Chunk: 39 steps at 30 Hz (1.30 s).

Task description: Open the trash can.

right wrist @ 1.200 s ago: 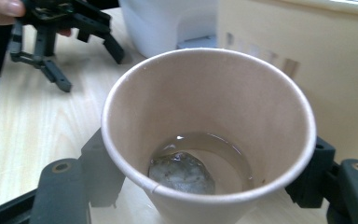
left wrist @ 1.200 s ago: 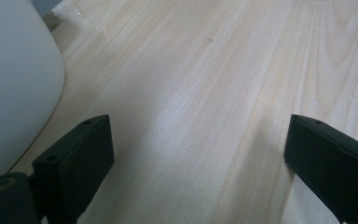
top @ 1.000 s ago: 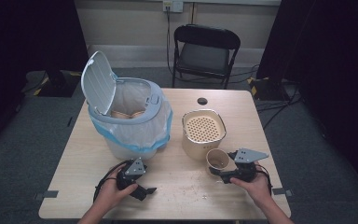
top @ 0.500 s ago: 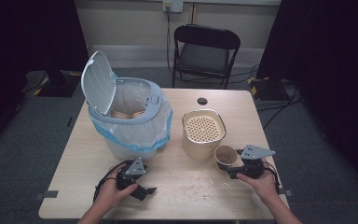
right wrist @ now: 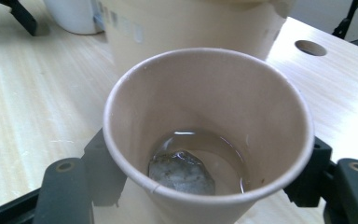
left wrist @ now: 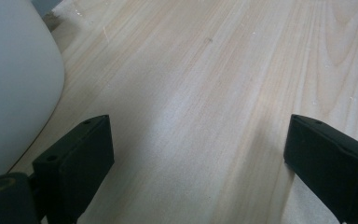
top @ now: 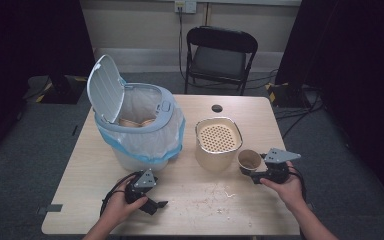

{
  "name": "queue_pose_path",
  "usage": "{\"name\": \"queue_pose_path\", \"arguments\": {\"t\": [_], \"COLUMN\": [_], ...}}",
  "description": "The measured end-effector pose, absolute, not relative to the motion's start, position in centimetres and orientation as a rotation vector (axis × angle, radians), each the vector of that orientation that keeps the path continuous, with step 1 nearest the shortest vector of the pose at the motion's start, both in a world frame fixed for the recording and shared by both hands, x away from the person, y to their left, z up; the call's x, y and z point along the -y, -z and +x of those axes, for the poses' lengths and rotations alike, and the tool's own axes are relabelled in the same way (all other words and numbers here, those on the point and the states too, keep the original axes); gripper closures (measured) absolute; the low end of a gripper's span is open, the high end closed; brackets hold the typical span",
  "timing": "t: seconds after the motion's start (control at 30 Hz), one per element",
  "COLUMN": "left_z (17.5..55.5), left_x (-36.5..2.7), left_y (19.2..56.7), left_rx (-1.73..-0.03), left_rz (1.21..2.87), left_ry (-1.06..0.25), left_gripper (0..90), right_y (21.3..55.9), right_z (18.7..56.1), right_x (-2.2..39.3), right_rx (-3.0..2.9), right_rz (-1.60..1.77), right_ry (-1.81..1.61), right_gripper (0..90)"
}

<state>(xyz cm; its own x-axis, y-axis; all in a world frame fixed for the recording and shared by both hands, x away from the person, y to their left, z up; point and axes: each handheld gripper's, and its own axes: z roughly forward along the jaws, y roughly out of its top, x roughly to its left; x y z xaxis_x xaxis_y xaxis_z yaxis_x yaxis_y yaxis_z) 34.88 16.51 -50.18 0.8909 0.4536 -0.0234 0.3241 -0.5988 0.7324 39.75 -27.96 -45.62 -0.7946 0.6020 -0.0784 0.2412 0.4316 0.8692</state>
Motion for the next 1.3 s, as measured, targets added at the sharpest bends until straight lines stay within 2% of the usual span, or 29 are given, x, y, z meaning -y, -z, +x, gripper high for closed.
{"name": "queue_pose_path", "arguments": {"t": [1.3], "left_z": [34.9], "left_x": [-16.5], "left_y": [50.2], "left_rx": [-0.539], "left_rz": [2.278], "left_ry": [-0.221], "left_gripper": [6.6], "right_y": [41.9], "right_z": [47.5], "right_x": [29.5], "right_rx": [-2.213], "right_rz": [0.786], "right_ry": [-1.197], "right_gripper": [29.5]}}
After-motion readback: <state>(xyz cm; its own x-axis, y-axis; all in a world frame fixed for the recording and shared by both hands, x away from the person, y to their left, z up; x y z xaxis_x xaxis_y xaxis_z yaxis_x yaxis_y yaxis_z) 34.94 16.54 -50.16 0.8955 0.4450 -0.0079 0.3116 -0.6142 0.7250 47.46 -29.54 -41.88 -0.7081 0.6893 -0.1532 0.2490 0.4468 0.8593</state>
